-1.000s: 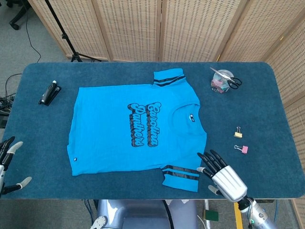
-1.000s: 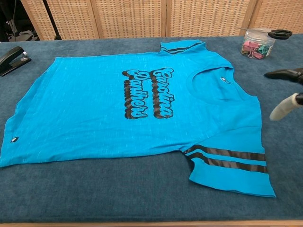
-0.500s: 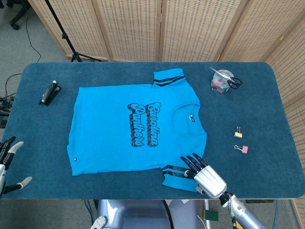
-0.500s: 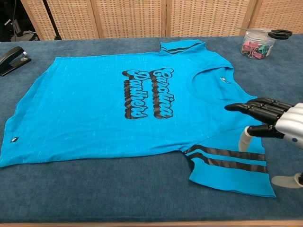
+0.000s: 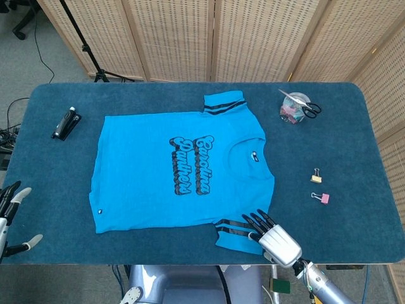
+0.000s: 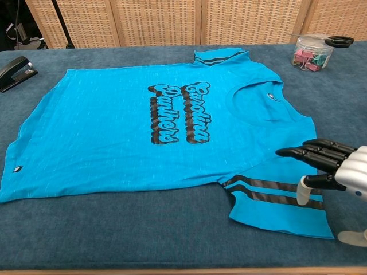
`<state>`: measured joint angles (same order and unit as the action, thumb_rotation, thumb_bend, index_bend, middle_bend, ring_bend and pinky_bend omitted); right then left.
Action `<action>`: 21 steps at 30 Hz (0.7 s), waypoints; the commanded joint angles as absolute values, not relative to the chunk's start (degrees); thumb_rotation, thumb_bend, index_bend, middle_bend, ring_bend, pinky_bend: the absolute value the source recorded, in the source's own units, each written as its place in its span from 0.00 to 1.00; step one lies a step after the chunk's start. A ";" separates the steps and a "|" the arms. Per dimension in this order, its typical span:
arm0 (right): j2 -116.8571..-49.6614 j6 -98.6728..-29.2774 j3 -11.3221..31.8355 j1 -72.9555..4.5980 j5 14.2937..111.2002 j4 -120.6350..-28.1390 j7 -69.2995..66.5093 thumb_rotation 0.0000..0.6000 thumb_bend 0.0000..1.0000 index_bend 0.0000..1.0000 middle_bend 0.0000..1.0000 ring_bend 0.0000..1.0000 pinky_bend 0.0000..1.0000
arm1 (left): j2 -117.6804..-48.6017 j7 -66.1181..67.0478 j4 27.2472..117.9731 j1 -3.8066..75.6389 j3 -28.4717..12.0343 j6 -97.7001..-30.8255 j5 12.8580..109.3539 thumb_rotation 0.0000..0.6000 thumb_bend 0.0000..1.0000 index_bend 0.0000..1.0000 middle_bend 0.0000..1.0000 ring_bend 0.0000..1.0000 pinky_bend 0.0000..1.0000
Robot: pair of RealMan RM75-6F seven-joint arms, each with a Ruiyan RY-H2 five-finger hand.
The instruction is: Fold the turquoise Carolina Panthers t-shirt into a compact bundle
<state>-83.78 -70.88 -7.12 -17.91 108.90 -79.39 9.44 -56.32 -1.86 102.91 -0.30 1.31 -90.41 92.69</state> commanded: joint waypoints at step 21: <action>-85.76 -68.09 -6.88 -20.89 105.10 -78.99 9.84 1.00 0.21 0.43 0.01 0.00 0.00 | -55.51 -3.87 102.93 -0.23 1.26 -90.26 92.35 1.00 0.00 0.00 0.00 0.00 0.00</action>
